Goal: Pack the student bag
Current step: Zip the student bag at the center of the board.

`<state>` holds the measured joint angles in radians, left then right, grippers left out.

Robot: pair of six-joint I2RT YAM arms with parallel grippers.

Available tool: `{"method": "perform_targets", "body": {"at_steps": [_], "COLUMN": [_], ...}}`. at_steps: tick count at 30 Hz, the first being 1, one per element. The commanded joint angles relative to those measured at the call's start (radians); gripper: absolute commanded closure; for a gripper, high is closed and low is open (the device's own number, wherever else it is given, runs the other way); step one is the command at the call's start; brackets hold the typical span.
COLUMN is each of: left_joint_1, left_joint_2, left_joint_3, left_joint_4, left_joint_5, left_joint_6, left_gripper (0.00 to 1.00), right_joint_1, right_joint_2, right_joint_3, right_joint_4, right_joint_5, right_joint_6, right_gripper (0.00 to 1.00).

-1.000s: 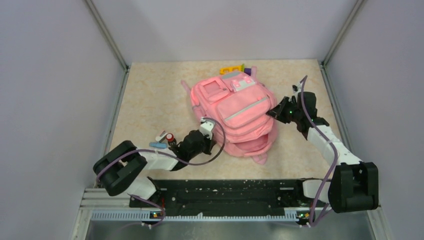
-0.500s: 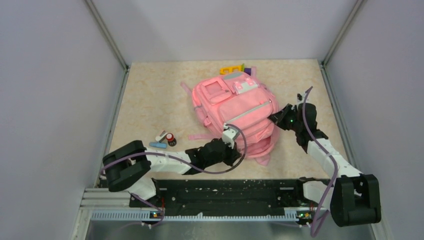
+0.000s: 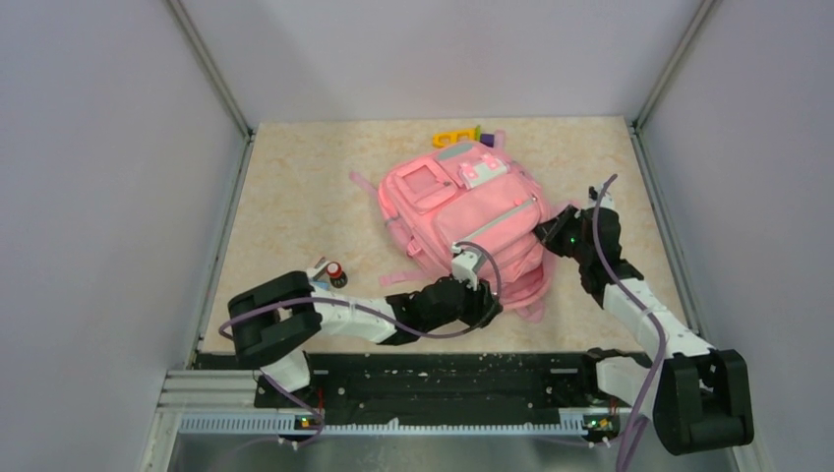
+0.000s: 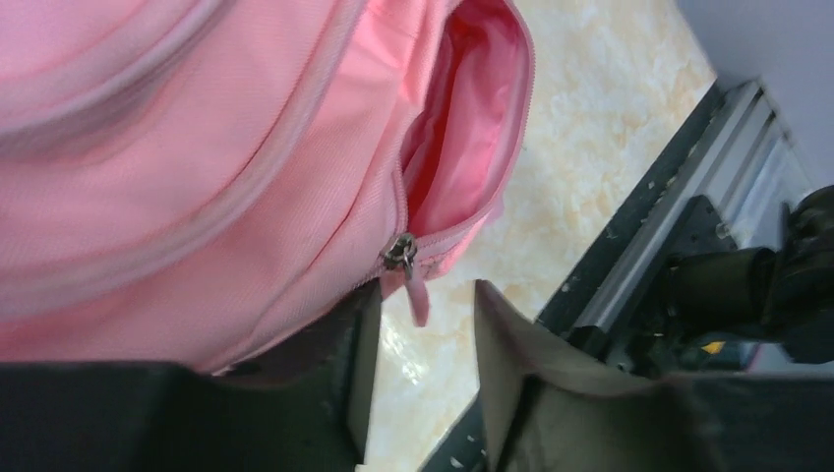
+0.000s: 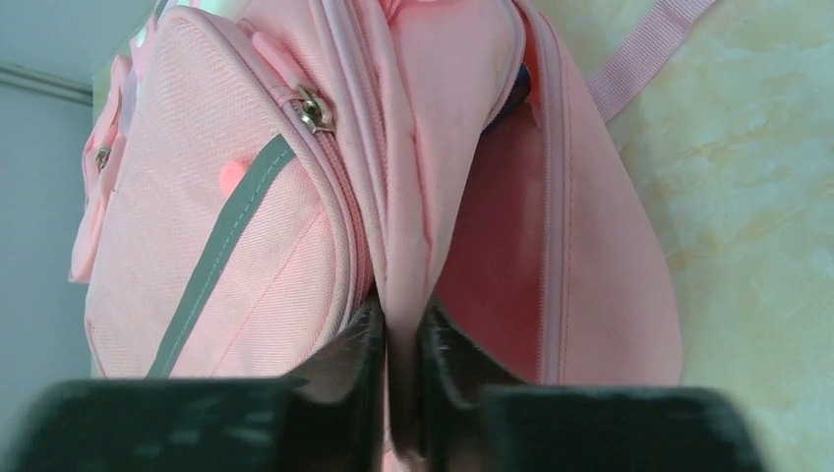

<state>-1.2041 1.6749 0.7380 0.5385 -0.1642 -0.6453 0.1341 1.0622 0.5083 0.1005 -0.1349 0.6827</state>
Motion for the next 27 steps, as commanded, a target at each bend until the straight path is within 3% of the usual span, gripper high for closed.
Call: {"method": "perform_targets", "body": {"at_steps": [1, 3, 5, 9, 16, 23, 27], "left_joint_1": [0.007, 0.014, 0.023, 0.069, 0.222, 0.272, 0.294], "left_joint_2": [-0.158, -0.223, -0.285, -0.383, -0.500, -0.451, -0.398], "left_joint_3": [-0.081, -0.122, -0.151, -0.192, -0.315, -0.337, -0.323], "left_joint_4": [0.023, -0.070, -0.157, -0.267, -0.106, 0.078, 0.091], "left_joint_5": [-0.095, -0.136, -0.151, -0.099, 0.028, 0.057, 0.052], "left_joint_6": [-0.056, -0.109, -0.137, -0.170, -0.295, -0.335, -0.351], "left_gripper": [0.42, 0.32, 0.29, 0.27, 0.23, 0.22, 0.22], "right_joint_1": [0.007, 0.007, 0.006, 0.007, 0.008, 0.017, 0.055], "right_joint_2": [-0.067, -0.092, -0.122, -0.189, -0.304, -0.307, -0.297], "right_joint_3": [0.058, 0.075, 0.091, 0.109, 0.124, 0.164, 0.162], "right_joint_4": [0.009, -0.039, -0.092, -0.207, -0.321, -0.376, -0.390], "right_joint_5": [0.086, 0.085, 0.088, 0.078, 0.221, 0.141, 0.113], "right_joint_6": [-0.050, -0.081, -0.108, -0.171, -0.202, -0.222, -0.225], "right_gripper": [0.76, 0.49, 0.29, 0.12, 0.07, 0.07, 0.09]}}
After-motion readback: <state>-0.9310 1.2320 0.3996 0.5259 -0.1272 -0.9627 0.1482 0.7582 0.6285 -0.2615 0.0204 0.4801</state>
